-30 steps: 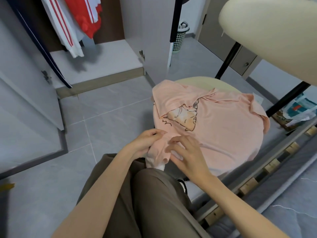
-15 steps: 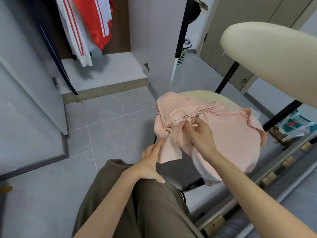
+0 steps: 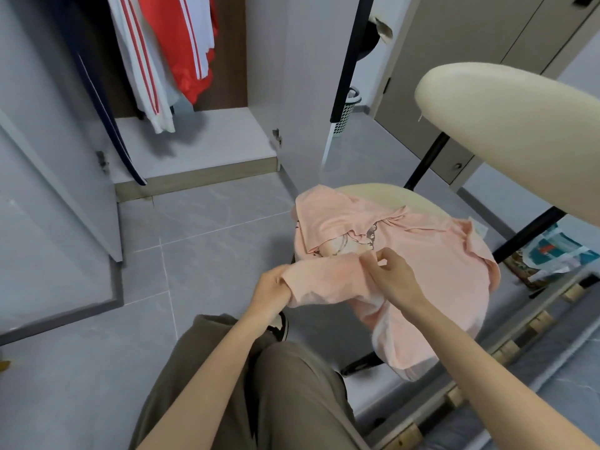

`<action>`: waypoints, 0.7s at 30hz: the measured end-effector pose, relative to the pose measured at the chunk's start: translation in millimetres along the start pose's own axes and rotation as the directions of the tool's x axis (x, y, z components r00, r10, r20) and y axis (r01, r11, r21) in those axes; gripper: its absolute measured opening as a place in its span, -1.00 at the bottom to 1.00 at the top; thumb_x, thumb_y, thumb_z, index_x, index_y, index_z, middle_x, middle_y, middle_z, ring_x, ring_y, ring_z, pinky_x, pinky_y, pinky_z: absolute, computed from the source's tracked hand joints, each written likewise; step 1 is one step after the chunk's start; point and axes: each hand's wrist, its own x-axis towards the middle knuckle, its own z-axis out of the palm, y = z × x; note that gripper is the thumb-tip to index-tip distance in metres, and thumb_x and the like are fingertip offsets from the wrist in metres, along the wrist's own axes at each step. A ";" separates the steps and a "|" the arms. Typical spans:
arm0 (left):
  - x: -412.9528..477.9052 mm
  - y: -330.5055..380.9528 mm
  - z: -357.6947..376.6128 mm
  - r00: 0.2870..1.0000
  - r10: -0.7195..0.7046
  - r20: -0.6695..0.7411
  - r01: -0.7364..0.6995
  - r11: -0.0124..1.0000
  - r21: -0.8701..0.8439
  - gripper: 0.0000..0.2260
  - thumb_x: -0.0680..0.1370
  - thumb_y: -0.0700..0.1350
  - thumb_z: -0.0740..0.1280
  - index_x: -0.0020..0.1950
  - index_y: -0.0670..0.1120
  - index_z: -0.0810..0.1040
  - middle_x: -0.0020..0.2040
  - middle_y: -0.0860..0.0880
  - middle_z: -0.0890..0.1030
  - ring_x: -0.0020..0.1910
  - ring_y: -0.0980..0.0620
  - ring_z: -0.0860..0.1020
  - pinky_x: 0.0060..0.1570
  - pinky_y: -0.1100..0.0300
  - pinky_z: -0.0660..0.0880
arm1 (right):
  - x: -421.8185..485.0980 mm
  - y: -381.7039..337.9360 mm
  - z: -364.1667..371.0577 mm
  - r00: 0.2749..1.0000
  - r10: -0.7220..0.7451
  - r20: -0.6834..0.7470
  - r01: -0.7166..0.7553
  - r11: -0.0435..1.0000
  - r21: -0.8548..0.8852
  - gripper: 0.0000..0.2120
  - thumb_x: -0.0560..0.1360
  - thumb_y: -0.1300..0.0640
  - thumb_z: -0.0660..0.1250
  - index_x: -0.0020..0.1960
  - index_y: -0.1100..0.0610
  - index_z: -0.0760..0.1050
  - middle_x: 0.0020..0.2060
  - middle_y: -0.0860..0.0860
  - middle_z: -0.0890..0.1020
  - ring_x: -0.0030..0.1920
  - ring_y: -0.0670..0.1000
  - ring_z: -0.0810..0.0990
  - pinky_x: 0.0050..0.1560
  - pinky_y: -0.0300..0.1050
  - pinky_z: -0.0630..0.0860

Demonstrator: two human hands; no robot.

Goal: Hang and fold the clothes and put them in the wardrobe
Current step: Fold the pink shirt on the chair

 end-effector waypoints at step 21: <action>122.7 -5.8 38.8 0.996 0.088 -0.018 -0.088 0.996 0.013 -0.84 0.61 -0.14 0.26 -0.02 -0.19 0.59 -0.17 0.01 0.57 -0.17 0.12 0.47 -0.27 0.48 0.34 | 41.0 26.7 38.4 0.877 -0.462 -0.130 0.274 0.705 -0.654 -0.60 0.26 0.44 0.41 0.07 0.23 0.50 0.04 0.21 0.54 -0.03 0.29 0.49 -0.09 0.09 0.44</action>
